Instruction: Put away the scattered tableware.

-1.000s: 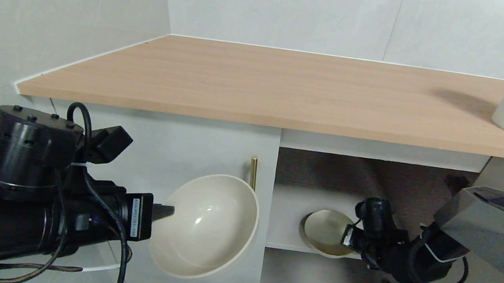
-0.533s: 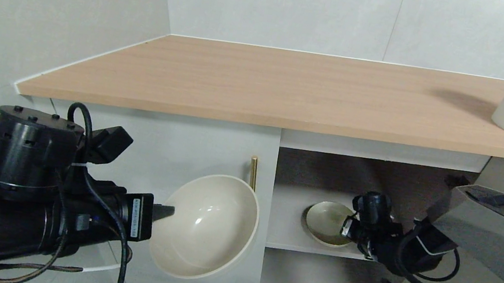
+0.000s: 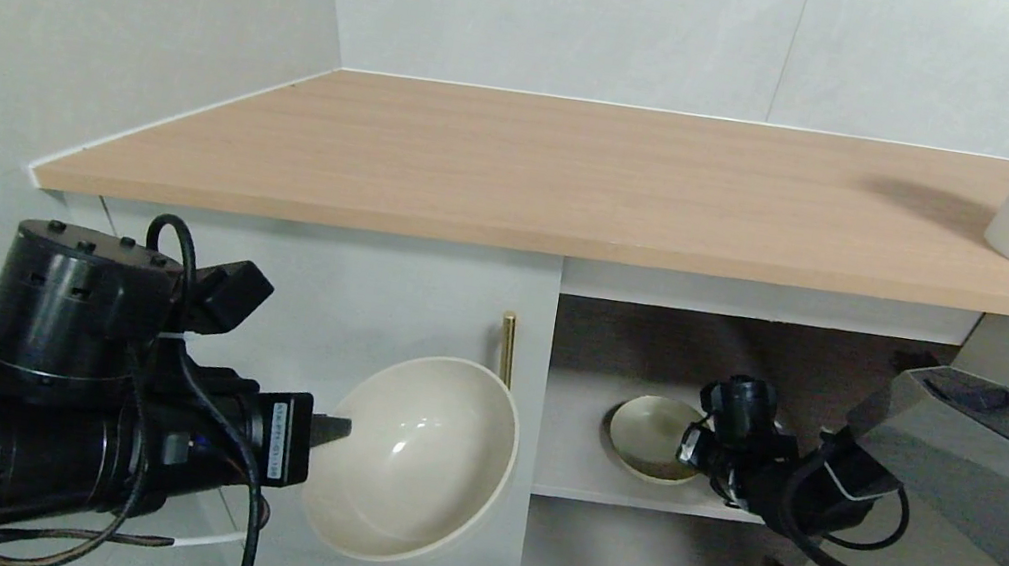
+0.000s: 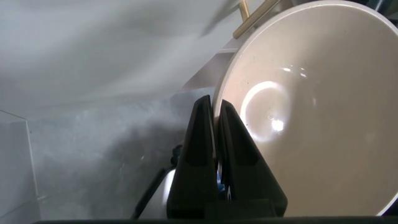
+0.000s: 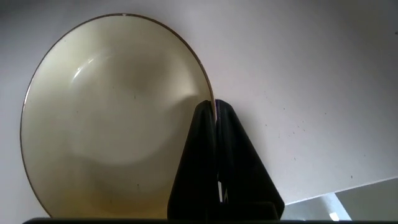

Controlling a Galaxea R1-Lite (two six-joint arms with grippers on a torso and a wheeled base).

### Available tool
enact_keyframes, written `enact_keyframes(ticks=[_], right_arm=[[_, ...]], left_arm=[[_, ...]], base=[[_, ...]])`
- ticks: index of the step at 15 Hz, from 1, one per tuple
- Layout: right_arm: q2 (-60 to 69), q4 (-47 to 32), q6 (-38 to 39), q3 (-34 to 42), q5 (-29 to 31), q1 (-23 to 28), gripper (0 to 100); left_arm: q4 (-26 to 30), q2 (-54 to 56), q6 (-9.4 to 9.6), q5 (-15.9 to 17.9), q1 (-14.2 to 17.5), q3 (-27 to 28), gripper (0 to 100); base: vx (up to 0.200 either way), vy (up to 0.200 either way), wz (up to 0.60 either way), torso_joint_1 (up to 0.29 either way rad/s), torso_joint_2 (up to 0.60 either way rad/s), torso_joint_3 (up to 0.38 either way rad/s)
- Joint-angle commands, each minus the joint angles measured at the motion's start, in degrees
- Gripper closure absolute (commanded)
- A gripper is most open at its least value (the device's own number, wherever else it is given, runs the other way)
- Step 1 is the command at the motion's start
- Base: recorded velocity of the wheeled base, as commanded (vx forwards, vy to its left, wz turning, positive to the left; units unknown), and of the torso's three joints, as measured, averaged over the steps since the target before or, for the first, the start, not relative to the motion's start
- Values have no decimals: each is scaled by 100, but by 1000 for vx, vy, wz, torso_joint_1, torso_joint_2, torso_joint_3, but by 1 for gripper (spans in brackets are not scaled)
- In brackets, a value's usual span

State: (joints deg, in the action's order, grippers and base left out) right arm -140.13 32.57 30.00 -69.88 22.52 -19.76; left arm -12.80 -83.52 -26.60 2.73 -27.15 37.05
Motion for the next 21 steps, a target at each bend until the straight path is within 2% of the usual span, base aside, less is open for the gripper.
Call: enact_keyframes(ticks=[1, 3, 4, 10, 12, 14, 16, 17, 18, 20, 21], right_arm=[[-14, 3, -3, -17, -2, -1, 100], [-14, 3, -3, -26, -2, -1, 100], [-14, 3, -3, -26, -2, -1, 0], [205, 47, -3, 229, -2, -19, 0], [768, 47, -65, 791, -98, -168, 0], [1515, 74, -407, 1486, -547, -458, 0], [2218, 21, -530, 2048, -1197, -863, 0], [2447, 12, -627, 2215, -1346, -968, 0], [2948, 12, -926, 2584, -1566, -1241, 0], [3387, 3, -1075, 2830, -1575, -1548, 0], [3466, 3, -1075, 2866, -1575, -1619, 0]], left_arm=[[-3, -15, -3, -1, -1, -5, 100], [-12, -24, 6, -1, -1, -5, 100], [-12, -33, 6, 8, -1, -22, 100], [-91, -218, -29, -9, -221, -31, 100], [-91, -376, -65, -27, -317, -75, 100], [-126, -481, -144, -97, -537, -163, 100], [-258, -675, -443, -379, -880, -207, 100], [-311, -798, -513, -537, -977, -207, 100], [-495, -1105, -618, -1082, -1214, -215, 100], [-847, -1501, -724, -1583, -1451, -268, 100], [-908, -1571, -724, -1644, -1478, -286, 100]], base=[[0, 0, 0, 0, 0, 0], [0, 0, 0, 0, 0, 0], [0, 0, 0, 0, 0, 0], [0, 0, 0, 0, 0, 0], [0, 0, 0, 0, 0, 0], [0, 0, 0, 0, 0, 0], [0, 0, 0, 0, 0, 0], [0, 0, 0, 0, 0, 0], [0, 0, 0, 0, 0, 0], [0, 0, 0, 0, 0, 0], [0, 0, 0, 0, 0, 0]])
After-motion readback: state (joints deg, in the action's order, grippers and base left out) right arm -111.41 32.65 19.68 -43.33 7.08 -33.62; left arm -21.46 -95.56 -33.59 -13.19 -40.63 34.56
